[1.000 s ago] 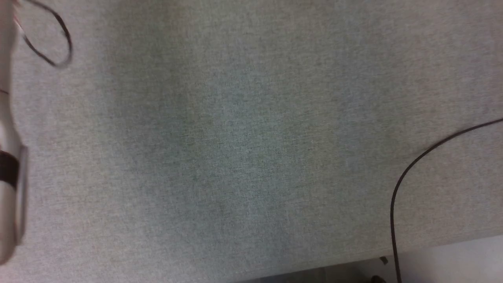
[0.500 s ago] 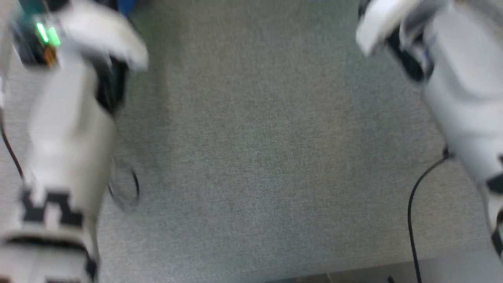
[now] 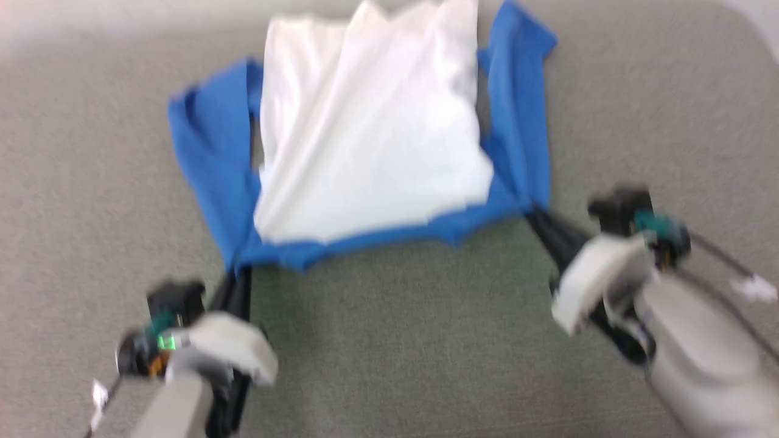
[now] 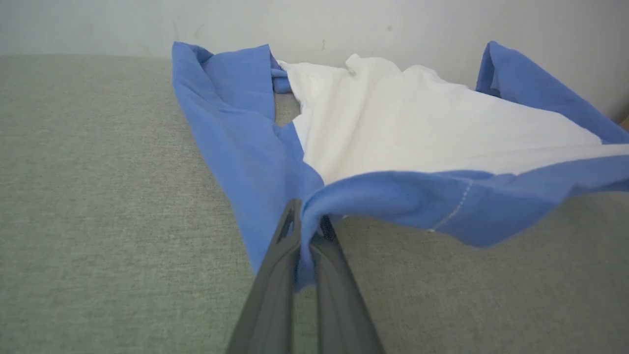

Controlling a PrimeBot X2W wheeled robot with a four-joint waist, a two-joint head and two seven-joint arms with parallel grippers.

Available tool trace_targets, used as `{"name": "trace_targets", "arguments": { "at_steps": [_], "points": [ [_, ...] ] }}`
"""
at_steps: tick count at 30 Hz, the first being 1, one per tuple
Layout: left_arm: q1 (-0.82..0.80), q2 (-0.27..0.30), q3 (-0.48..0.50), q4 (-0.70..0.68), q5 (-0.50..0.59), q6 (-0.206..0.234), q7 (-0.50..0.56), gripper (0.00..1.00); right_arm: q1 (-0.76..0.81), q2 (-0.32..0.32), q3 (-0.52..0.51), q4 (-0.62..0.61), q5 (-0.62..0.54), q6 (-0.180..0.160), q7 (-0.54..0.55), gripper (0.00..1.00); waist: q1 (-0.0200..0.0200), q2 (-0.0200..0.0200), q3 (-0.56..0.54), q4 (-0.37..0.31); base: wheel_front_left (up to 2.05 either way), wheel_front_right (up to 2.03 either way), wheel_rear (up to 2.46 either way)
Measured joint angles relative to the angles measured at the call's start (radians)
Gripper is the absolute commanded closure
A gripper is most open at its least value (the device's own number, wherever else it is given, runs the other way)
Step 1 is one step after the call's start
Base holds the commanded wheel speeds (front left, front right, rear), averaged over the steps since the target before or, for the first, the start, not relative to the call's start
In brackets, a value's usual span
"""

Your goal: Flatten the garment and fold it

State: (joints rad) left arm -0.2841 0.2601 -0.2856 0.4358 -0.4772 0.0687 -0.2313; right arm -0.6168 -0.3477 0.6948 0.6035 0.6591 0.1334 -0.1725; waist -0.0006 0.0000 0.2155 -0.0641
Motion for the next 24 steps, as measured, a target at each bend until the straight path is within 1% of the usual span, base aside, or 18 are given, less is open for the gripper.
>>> {"name": "trace_targets", "arguments": {
  "at_steps": [4, 9, 13, 17, 20, 22, 23, 24],
  "points": [
    [0.160, 0.003, -0.019, -0.105, -0.007, 0.032, 0.046, 1.00, 0.184, -0.016, -0.082, -0.080, -0.013, 0.000, 0.056, 1.00, 0.0001, 0.0000, -0.079, 0.001, 0.00, 0.00, 0.00],
    [0.342, 0.003, -0.052, -0.226, -0.018, 0.072, 0.105, 1.00, 0.431, -0.006, -0.226, -0.199, -0.074, 0.001, 0.135, 1.00, 0.0002, 0.0000, -0.162, 0.002, 0.00, 0.00, 0.00],
    [0.440, 0.006, -0.064, -0.286, -0.029, 0.098, 0.145, 1.00, 0.625, 0.043, -0.358, -0.329, -0.134, 0.001, 0.216, 1.00, 0.0002, 0.0000, -0.209, 0.003, 0.00, 0.00, 0.00],
    [0.486, 0.019, -0.069, -0.321, -0.034, 0.117, 0.172, 1.00, 0.775, 0.119, -0.469, -0.460, -0.206, 0.001, 0.305, 1.00, 0.0002, 0.0000, -0.222, 0.004, 0.00, 0.00, 0.00],
    [0.487, 0.023, -0.069, -0.321, -0.041, 0.118, 0.192, 1.00, 0.828, 0.167, -0.503, -0.516, -0.270, 0.000, 0.357, 1.00, 0.0006, 0.0000, -0.207, 0.003, 0.00, 0.00, 0.00],
    [0.485, 0.020, -0.072, -0.305, -0.052, 0.117, 0.196, 1.00, 0.831, 0.187, -0.507, -0.520, -0.318, 0.000, 0.377, 1.00, 0.0006, 0.0000, -0.195, 0.000, 0.00, 0.00, 0.00],
    [0.483, 0.013, -0.072, -0.293, -0.064, 0.115, 0.197, 0.62, 0.831, 0.197, -0.506, -0.520, -0.330, 0.000, 0.382, 0.86, 0.0006, 0.0000, -0.189, -0.002, 0.00, 0.00, 0.00],
    [0.480, 0.007, -0.072, -0.281, -0.072, 0.109, 0.196, 0.62, 0.830, 0.210, -0.507, -0.518, -0.336, 0.000, 0.381, 0.86, 0.0006, 0.0000, -0.184, -0.004, 0.00, 0.00, 0.00]
  ]
}}
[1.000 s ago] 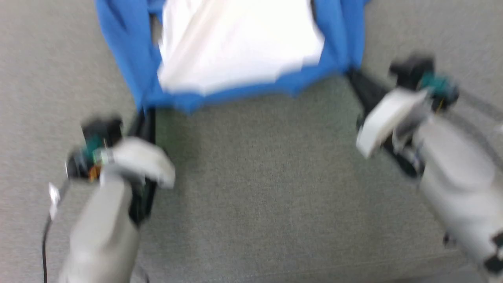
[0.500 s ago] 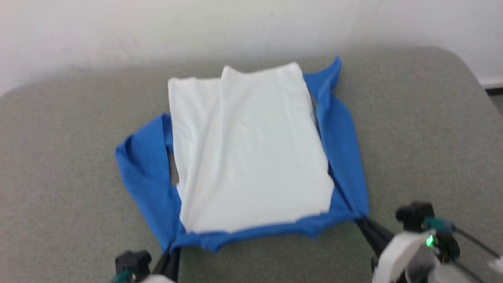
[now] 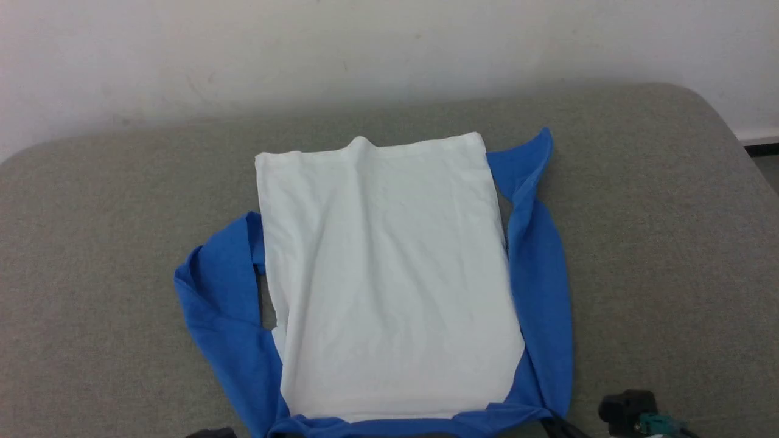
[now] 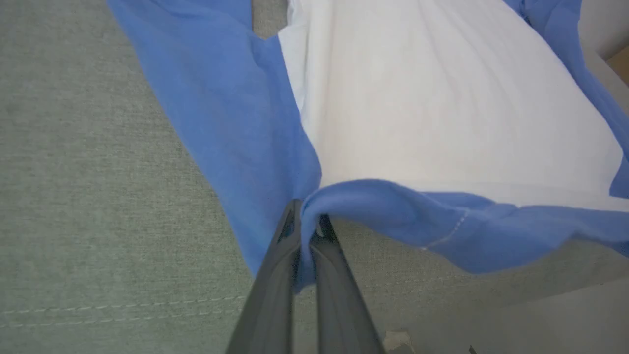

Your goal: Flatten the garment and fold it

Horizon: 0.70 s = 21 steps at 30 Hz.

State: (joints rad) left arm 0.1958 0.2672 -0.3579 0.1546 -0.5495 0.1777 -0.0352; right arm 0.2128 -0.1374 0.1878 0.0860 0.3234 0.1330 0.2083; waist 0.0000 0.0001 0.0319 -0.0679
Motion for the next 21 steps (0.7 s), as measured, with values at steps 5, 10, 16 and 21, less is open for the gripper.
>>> {"name": "trace_targets", "arguments": {
  "at_steps": [5, 10, 16, 21],
  "points": [
    [-0.037, -0.021, 0.006, 0.036, -0.013, -0.019, -0.047, 0.00, -0.009, 0.017, 0.019, 0.023, -0.029, 0.000, -0.044, 0.00, 0.0001, 0.0000, 0.017, -0.003, 0.00, 0.00, 0.00],
    [-0.059, -0.024, 0.037, 0.008, -0.005, -0.013, -0.131, 0.00, -0.025, 0.024, -0.009, -0.016, -0.052, 0.000, -0.174, 0.00, 0.0001, 0.0000, 0.019, 0.000, 0.00, 0.00, 0.00],
    [-0.105, -0.008, 0.119, -0.099, 0.006, 0.010, -0.195, 0.00, -0.033, 0.055, -0.080, -0.112, -0.095, 0.000, -0.286, 0.00, 0.0000, 0.0000, 0.017, -0.001, 0.00, 0.00, 0.00],
    [-0.233, 0.044, 0.174, -0.128, 0.009, 0.016, -0.194, 0.00, -0.057, 0.072, -0.113, -0.175, -0.109, 0.000, -0.288, 0.00, 0.0000, 0.0000, 0.043, -0.003, 0.00, 0.00, 0.00]
  ]
}}
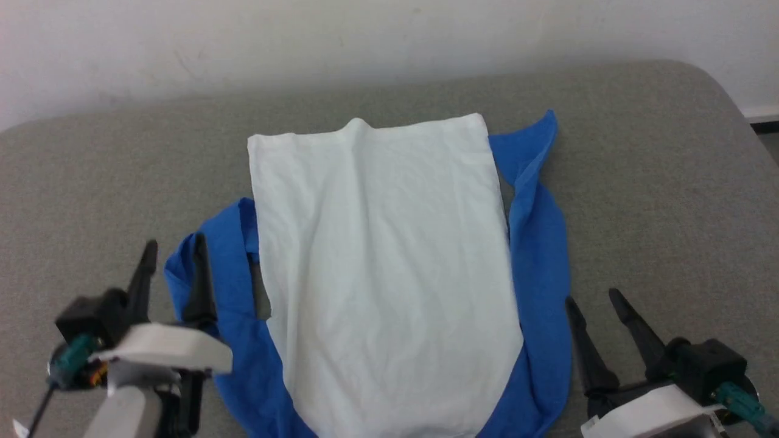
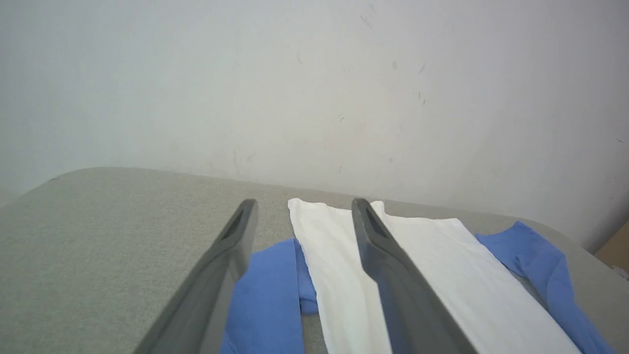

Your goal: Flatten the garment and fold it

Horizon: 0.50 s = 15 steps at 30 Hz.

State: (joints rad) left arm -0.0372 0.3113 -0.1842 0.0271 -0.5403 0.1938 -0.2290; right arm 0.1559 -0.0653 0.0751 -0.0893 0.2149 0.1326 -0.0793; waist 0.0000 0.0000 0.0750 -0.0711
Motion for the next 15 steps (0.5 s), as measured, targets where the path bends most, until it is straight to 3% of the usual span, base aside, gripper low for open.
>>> {"name": "trace_targets", "arguments": {
  "at_steps": [6, 9, 10, 15],
  "points": [
    [-0.236, 0.065, 0.014, 0.081, -0.002, -0.049, 0.093, 0.00, -0.066, 0.007, 0.002, -0.046, -0.004, 0.000, 0.018, 0.00, 0.0001, 0.0000, 0.065, -0.009, 0.00, 0.00, 0.00],
    [-0.355, 0.096, -0.008, 0.166, -0.012, -0.100, 0.174, 0.00, -0.091, 0.008, 0.004, -0.059, -0.005, 0.000, 0.018, 0.00, 0.0002, 0.0000, 0.104, -0.014, 0.00, 0.00, 0.00],
    [-0.425, 0.113, -0.030, 0.223, -0.017, -0.137, 0.233, 0.00, -0.105, 0.009, 0.006, -0.064, -0.006, 0.000, 0.017, 0.00, 0.0002, 0.0000, 0.129, -0.018, 0.00, 0.00, 0.00],
    [-0.549, 0.137, -0.093, 0.366, -0.034, -0.213, 0.409, 0.00, -0.125, 0.010, 0.005, -0.064, -0.013, 0.000, 0.017, 0.00, 0.0003, 0.0000, 0.185, -0.031, 0.00, 0.00, 0.00]
  ]
}}
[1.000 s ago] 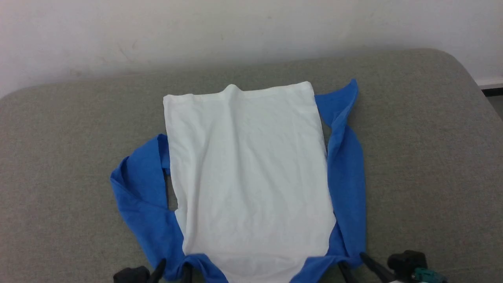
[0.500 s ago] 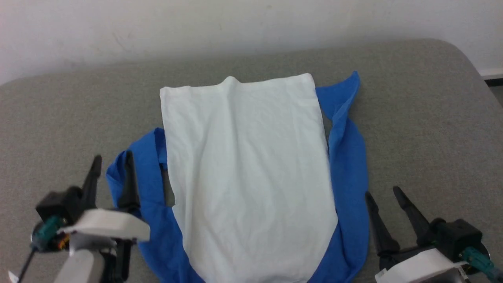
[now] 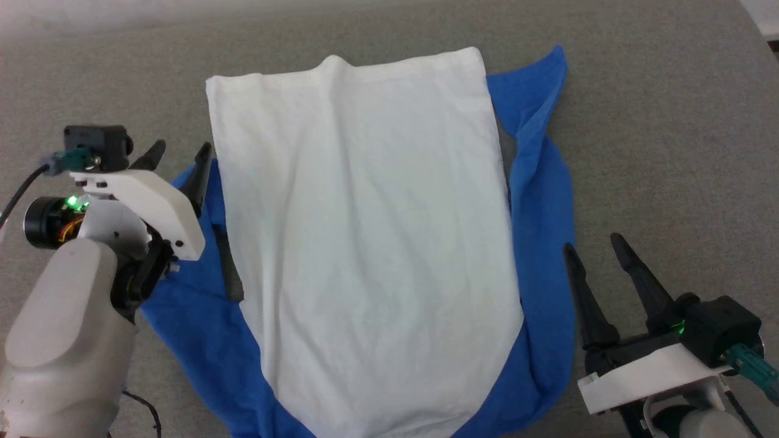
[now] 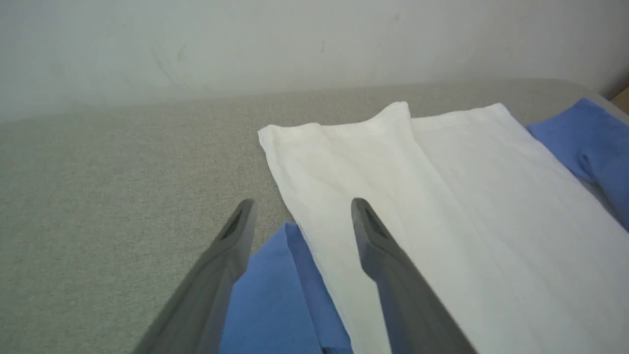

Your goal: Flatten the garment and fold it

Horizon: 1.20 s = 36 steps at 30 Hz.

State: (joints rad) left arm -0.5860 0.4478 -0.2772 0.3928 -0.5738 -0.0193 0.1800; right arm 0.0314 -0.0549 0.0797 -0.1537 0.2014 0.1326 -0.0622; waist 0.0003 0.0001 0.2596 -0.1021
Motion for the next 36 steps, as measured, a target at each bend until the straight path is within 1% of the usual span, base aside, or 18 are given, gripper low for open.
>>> {"name": "trace_targets", "arguments": {
  "at_steps": [3, 6, 9, 14, 15, 16, 18, 19, 20, 24, 27, 30, 34, 36],
  "points": [
    [-0.042, 0.019, -0.037, 0.076, -0.006, -0.037, 0.109, 0.00, -0.009, 0.001, 0.004, 0.002, 0.000, 0.000, -0.001, 0.00, -0.0001, 0.0000, 0.024, -0.011, 0.00, 0.00, 0.00],
    [-0.079, 0.038, -0.070, 0.136, -0.008, -0.058, 0.211, 0.00, -0.015, 0.001, 0.009, 0.007, 0.002, 0.000, -0.001, 0.00, -0.0002, 0.0000, 0.042, -0.023, 0.00, 0.00, 0.00],
    [-0.115, 0.059, -0.102, 0.187, -0.005, -0.068, 0.297, 0.00, -0.024, 0.001, 0.018, 0.011, 0.009, 0.000, -0.005, 0.00, -0.0003, 0.0000, 0.060, -0.034, 0.00, 0.00, 0.00],
    [-0.196, 0.086, -0.147, 0.246, 0.032, -0.067, 0.404, 0.00, -0.046, 0.001, 0.028, 0.021, 0.019, 0.000, -0.012, 0.00, -0.0005, 0.0000, 0.091, -0.052, 0.00, 0.00, 0.00],
    [-0.210, 0.089, -0.155, 0.257, 0.040, -0.064, 0.425, 0.04, -0.049, 0.002, 0.029, 0.024, 0.021, 0.000, -0.013, 0.00, -0.0005, 0.0000, 0.097, -0.056, 0.00, 0.00, 0.00],
    [-0.224, 0.092, -0.168, 0.265, 0.050, -0.059, 0.447, 0.12, -0.052, 0.001, 0.031, 0.027, 0.025, 0.000, -0.015, 0.00, -0.0005, 0.0000, 0.102, -0.060, 0.00, 0.00, 0.00],
    [-0.249, 0.091, -0.185, 0.280, 0.062, -0.056, 0.496, 0.53, -0.052, 0.002, 0.035, 0.031, 0.031, 0.000, -0.019, 0.00, -0.0006, 0.0000, 0.109, -0.068, 0.00, 0.00, 0.00],
    [-0.260, 0.091, -0.190, 0.286, 0.064, -0.056, 0.518, 0.70, -0.052, 0.001, 0.037, 0.033, 0.035, 0.000, -0.019, 0.00, -0.0006, 0.0000, 0.111, -0.071, 0.00, 0.00, 0.00],
    [-0.267, 0.088, -0.191, 0.290, 0.063, -0.056, 0.534, 1.00, -0.052, 0.001, 0.038, 0.035, 0.038, 0.000, -0.020, 0.00, -0.0006, 0.0000, 0.114, -0.073, 0.00, 0.00, 0.00],
    [-0.270, 0.076, -0.193, 0.302, 0.057, -0.056, 0.528, 1.00, -0.052, 0.002, 0.042, 0.045, 0.045, 0.000, -0.022, 0.00, -0.0004, 0.0000, 0.112, -0.075, 0.00, 0.00, 0.00],
    [-0.262, 0.067, -0.195, 0.319, 0.058, -0.042, 0.481, 1.00, -0.052, 0.002, 0.038, 0.049, 0.046, 0.000, -0.022, 0.00, -0.0003, 0.0000, 0.096, -0.071, 0.00, 0.00, 0.00],
    [-0.232, 0.056, -0.189, 0.328, 0.065, -0.013, 0.378, 1.00, -0.050, 0.002, 0.023, 0.051, 0.046, 0.000, -0.020, 0.00, -0.0002, 0.0000, 0.071, -0.063, 0.00, 0.00, 0.00],
    [-0.182, 0.051, -0.156, 0.334, 0.068, 0.054, 0.221, 1.00, -0.034, 0.002, 0.013, 0.051, 0.045, 0.000, -0.016, 0.00, -0.0001, 0.0000, 0.028, -0.047, 0.00, 0.00, 0.00],
    [-0.166, 0.049, -0.134, 0.316, 0.066, 0.073, 0.148, 1.00, -0.018, 0.002, 0.005, 0.051, 0.045, 0.000, -0.007, 0.00, -0.0002, -0.0001, 0.003, -0.038, 0.00, 0.00, 0.00]
  ]
}}
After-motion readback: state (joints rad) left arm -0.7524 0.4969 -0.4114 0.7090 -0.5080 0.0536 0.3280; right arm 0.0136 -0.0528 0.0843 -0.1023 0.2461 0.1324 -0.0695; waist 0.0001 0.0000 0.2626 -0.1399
